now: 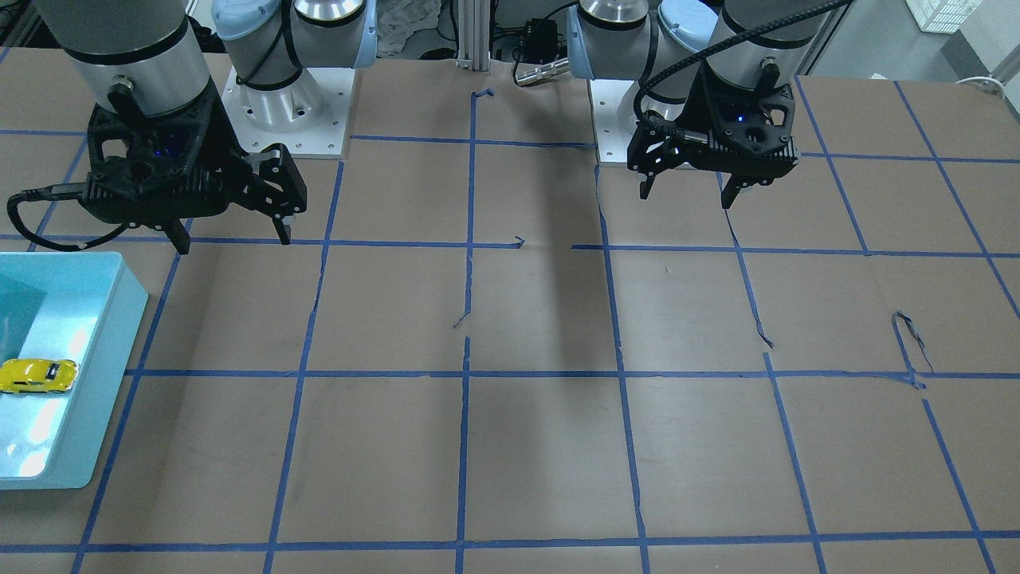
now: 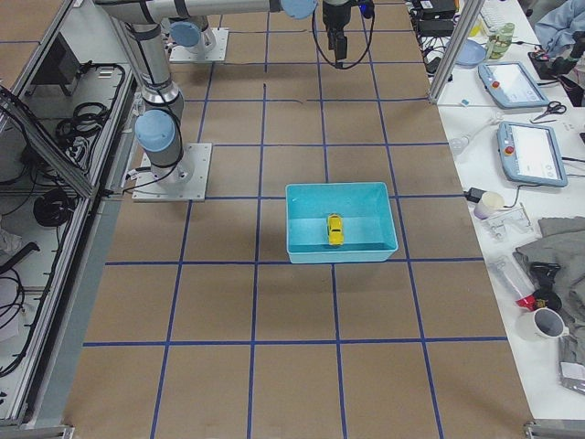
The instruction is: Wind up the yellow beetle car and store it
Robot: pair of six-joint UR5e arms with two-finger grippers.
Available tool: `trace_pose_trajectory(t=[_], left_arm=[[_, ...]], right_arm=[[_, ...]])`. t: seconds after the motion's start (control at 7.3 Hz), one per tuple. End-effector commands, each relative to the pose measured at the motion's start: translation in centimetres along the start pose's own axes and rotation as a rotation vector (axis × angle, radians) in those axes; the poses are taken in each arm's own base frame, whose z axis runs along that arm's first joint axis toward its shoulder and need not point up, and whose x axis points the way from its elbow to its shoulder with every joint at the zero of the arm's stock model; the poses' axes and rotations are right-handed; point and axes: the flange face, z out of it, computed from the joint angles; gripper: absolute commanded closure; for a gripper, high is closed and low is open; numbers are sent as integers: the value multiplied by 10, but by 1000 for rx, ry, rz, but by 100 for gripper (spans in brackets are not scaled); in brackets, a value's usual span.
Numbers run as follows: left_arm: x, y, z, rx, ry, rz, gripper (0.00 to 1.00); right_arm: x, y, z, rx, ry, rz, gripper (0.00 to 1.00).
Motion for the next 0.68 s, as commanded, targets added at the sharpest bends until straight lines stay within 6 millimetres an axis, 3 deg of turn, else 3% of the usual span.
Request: trace_pose_trajectory(t=[0.0,0.55], left_arm=[[0,0,-1,0,7,2,0],[-4,0,-1,1,6,-4,0]], right_arm=[[0,6,-5,-15,3,4,0],[-4,16,-14,-64,15,145,0]])
